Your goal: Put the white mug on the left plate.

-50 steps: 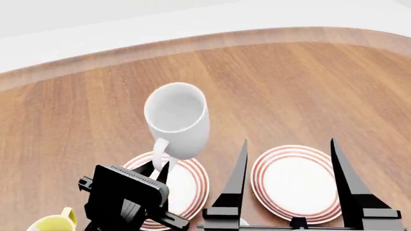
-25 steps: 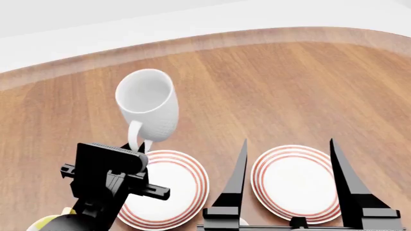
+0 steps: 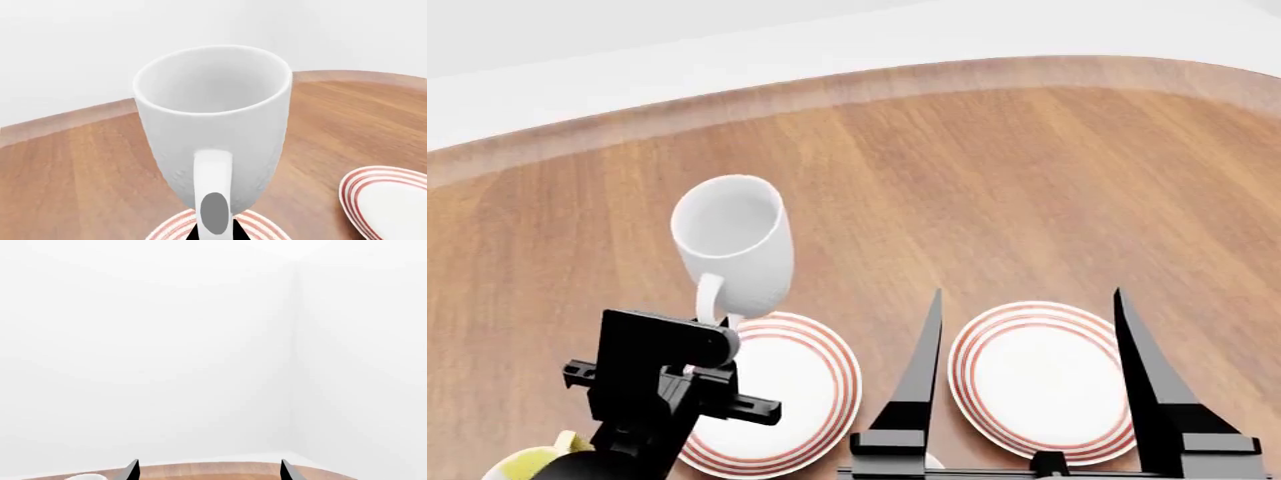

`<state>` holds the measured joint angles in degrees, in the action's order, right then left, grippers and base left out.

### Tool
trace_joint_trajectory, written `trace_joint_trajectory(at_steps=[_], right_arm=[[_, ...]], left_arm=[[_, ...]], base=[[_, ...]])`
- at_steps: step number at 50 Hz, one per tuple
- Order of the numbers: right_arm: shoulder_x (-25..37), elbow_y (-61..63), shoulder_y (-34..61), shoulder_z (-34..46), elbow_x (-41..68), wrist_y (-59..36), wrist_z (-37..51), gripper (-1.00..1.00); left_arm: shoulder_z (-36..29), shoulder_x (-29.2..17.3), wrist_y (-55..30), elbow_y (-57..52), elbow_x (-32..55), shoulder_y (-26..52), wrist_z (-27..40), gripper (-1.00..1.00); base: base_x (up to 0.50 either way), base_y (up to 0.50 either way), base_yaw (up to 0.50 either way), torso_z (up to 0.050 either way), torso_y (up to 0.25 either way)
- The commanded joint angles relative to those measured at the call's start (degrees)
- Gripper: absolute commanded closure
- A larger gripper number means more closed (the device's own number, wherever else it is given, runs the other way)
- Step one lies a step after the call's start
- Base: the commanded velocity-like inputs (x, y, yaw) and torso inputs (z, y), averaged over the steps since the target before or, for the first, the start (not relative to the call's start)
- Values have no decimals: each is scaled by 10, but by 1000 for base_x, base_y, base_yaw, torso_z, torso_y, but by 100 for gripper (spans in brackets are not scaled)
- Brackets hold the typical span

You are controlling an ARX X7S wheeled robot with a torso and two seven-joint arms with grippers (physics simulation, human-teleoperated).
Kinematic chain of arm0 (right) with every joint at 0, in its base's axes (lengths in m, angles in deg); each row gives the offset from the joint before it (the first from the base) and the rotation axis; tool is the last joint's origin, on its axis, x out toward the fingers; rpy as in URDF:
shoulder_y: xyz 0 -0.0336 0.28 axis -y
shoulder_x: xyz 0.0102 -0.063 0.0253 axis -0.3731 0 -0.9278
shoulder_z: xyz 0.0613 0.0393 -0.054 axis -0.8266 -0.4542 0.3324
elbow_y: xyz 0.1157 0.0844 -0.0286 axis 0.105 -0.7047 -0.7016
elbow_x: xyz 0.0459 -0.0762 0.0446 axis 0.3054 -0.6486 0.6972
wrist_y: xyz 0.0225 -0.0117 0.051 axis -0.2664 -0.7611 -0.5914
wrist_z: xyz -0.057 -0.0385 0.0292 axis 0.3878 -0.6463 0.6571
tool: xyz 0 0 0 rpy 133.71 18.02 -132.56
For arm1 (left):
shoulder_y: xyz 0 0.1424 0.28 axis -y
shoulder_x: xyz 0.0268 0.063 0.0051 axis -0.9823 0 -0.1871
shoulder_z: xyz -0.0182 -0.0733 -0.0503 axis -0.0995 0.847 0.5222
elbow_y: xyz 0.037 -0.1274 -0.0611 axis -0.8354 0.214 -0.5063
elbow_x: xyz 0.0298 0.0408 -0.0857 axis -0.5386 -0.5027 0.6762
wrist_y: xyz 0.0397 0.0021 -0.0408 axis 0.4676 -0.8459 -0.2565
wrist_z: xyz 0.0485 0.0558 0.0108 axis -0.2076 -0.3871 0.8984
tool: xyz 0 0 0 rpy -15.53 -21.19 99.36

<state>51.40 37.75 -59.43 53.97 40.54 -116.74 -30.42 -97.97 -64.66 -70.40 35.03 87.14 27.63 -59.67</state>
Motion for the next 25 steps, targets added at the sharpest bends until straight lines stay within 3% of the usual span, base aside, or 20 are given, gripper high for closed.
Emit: trace_joint_trajectory(at_steps=[1,25], right_arm=[[2,-3,0,2,2,4,2,-100],[6,-6,2,9,4,6,8,-100]], left_arm=[[-2,14,31,62,-4,11,-10,100],[-16,32,85,157,-13,13,-20,100]], base=[[0,0,0,0,0],[0,0,0,0,0]])
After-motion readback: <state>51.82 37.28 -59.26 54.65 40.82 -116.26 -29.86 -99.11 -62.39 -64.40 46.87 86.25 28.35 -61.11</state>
